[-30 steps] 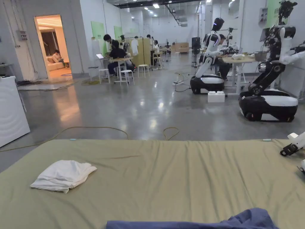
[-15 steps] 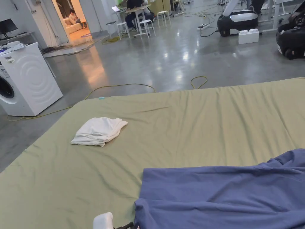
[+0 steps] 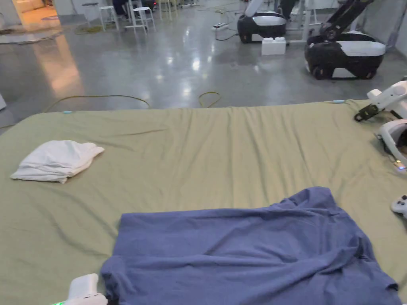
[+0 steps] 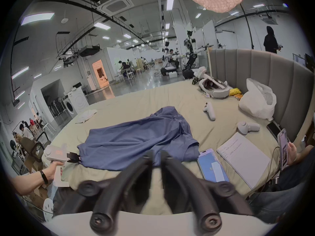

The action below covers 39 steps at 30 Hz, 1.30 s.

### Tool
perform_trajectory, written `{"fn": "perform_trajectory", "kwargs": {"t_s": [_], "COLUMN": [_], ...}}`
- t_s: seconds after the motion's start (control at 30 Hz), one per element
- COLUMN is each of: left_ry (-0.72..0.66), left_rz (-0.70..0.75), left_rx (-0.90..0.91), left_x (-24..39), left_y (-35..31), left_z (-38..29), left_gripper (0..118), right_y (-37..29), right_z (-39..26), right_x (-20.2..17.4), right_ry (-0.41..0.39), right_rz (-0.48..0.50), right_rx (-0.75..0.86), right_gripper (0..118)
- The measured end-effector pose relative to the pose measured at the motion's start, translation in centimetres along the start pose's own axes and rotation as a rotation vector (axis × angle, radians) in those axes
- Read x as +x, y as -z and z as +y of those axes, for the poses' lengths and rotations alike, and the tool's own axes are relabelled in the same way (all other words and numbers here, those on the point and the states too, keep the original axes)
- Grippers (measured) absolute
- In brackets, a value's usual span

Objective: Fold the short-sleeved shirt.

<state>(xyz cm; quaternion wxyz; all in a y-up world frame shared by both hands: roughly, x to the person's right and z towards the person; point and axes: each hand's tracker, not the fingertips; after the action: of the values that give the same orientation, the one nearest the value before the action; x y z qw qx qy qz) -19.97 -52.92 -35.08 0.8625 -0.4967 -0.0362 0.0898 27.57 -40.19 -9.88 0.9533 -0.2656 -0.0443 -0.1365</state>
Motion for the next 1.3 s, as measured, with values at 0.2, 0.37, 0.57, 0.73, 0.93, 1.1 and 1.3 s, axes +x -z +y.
{"fn": "perform_trajectory", "kwargs": {"t_s": [0.2,0.37,0.57,0.73,0.93,1.1,1.3], "left_ry": [0.045,0.064,0.062,0.078,0.0,0.03,0.032], "left_rz": [-0.005,-0.007,-0.012,-0.013,-0.113,-0.081,-0.156], "left_rx": [-0.038,-0.057,-0.034,-0.078,0.044,0.023,-0.01], "left_x": [0.4,1.3,1.9,1.3,-1.9,-4.9,-7.0], "left_y": [-0.1,-0.7,-1.5,-1.4,-9.3,-12.3,-12.3], "left_z": [0.5,0.4,-0.4,1.9,-0.1,-4.6,-7.6], "left_gripper": [8,8,7,5,4,4,30], "right_y": [13.0,22.3,23.7,19.5,12.8,6.6,3.8], "right_z": [0.8,1.0,0.5,-1.0,-0.4,-3.5,-7.7], "right_x": [4.9,7.0,7.2,8.8,7.2,7.2,6.8], "right_ry": [0.077,0.037,-0.082,-0.066,-0.047,-0.018,-0.055], "right_rz": [-0.119,-0.264,-0.322,-0.302,-0.272,-0.251,-0.242], "right_rx": [-0.222,-0.352,-0.409,-0.404,-0.291,-0.322,-0.356], "right_gripper": [93,85,14,11,11,11,34]}}
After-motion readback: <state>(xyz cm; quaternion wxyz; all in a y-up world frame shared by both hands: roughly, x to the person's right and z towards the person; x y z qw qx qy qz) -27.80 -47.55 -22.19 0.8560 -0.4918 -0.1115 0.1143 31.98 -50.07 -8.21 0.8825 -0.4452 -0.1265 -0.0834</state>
